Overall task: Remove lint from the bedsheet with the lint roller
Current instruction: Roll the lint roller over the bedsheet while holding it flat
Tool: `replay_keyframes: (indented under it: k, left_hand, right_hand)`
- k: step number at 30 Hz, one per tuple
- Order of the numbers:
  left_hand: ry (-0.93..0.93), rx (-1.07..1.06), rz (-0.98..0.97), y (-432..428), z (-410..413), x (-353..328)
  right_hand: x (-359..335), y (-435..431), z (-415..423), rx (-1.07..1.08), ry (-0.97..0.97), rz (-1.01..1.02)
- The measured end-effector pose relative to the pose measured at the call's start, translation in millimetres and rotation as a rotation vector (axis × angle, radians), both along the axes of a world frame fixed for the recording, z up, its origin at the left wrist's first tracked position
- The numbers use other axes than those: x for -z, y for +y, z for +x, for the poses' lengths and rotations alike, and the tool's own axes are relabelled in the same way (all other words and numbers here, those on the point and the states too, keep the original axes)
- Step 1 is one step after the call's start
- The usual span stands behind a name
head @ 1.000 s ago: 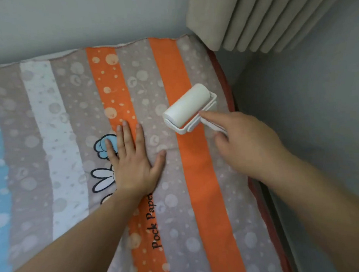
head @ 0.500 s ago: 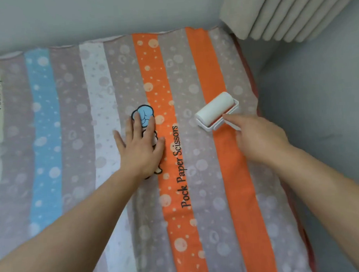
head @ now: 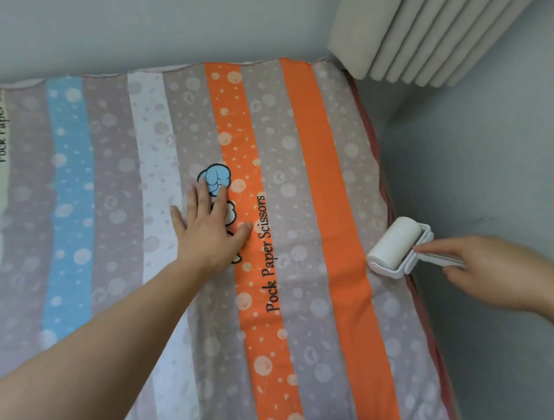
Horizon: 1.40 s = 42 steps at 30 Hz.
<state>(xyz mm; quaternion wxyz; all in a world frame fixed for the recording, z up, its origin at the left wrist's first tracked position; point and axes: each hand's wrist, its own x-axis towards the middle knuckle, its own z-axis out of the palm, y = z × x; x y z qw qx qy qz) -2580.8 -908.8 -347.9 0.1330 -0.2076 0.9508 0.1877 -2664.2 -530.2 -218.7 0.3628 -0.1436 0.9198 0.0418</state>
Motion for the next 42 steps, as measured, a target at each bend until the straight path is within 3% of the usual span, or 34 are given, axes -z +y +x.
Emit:
replay_keyframes:
  k: [6,10,16,28,42]
  left_hand:
    - [0.004,-0.084,-0.024,-5.5,9.6,0.4]
    - [-0.029,-0.147,-0.053,-9.3,23.0,0.7]
    - [-0.133,-0.102,0.02,-25.3,28.8,13.4]
    - [-0.151,-0.084,0.022,-25.3,26.1,15.7]
    - [0.047,-0.082,-0.021,-24.7,41.8,-2.1]
  right_hand:
    - [-36.6,-70.2,-6.4,0.023,0.225,-0.203]
    - [4.8,-161.5,-18.6,0.008,0.285,-0.387]
    - [74.4,-248.4,-38.9,-0.047,0.202,-0.38]
    - [61.4,-154.9,2.5,-0.139,0.174,-0.29]
    - [-22.9,-68.2,27.3,-0.207,0.093,0.064]
